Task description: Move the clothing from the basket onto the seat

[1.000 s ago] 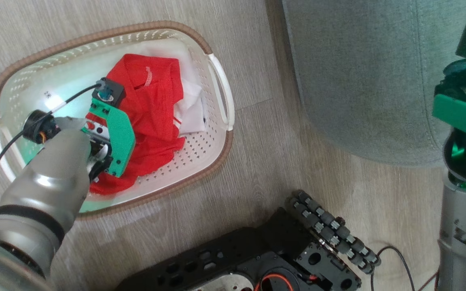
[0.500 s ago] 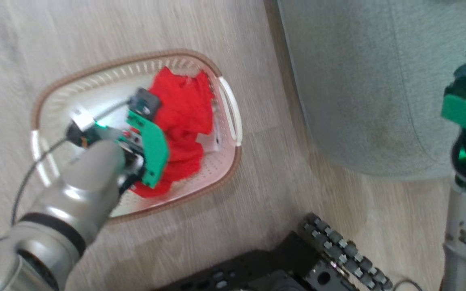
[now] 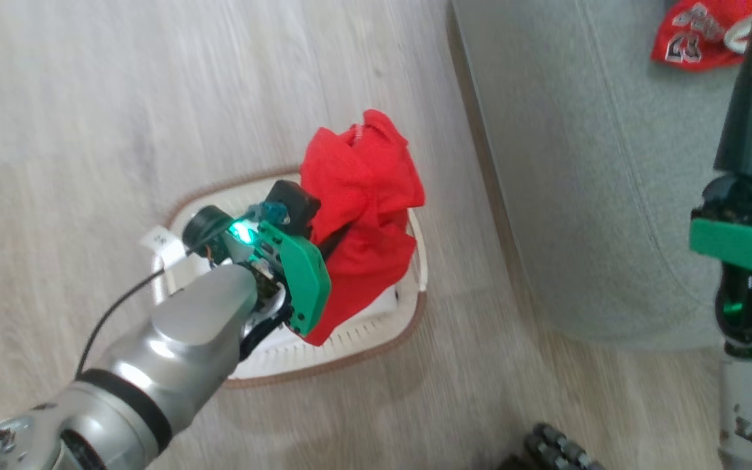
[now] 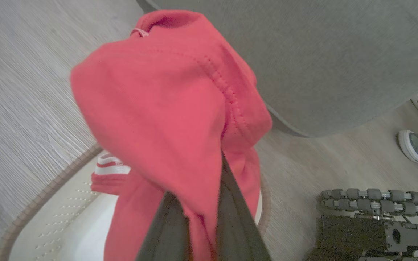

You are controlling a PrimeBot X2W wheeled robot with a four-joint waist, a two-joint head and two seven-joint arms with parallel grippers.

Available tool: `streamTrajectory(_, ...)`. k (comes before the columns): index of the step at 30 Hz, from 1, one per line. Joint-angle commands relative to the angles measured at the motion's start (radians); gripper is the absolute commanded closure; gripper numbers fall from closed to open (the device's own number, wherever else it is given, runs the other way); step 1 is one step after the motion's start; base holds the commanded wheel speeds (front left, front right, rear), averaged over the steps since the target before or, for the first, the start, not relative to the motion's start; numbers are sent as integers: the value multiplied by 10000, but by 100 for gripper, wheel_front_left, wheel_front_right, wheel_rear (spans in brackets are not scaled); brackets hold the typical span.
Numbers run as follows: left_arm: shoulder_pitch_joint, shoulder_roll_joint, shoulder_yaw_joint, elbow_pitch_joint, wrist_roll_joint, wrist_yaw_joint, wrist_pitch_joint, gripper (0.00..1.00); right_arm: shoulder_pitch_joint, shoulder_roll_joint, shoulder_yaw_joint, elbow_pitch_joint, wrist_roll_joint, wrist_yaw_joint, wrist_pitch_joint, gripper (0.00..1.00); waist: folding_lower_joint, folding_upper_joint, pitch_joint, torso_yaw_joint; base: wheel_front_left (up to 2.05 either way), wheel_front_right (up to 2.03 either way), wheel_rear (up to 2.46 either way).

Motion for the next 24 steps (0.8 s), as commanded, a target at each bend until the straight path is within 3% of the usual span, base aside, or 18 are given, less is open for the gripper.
streamTrajectory(1,20,2,213,-308,-99,-61,-296,100,256,-231,171,-211,89,-4,-49,0,1,-1,-877,492,0,0,0)
streamTrajectory(11,460,214,756,-1426,-388,270,-1367,100,1345,-443,301,351,378,-4,-49,0,1,-1,-2699,966,0,0,0)
streamTrajectory(24,382,1458,1691,-4771,-455,1747,-1322,100,2641,-646,1243,1076,644,-4,-49,0,1,-1,-4173,1520,0,0,0)
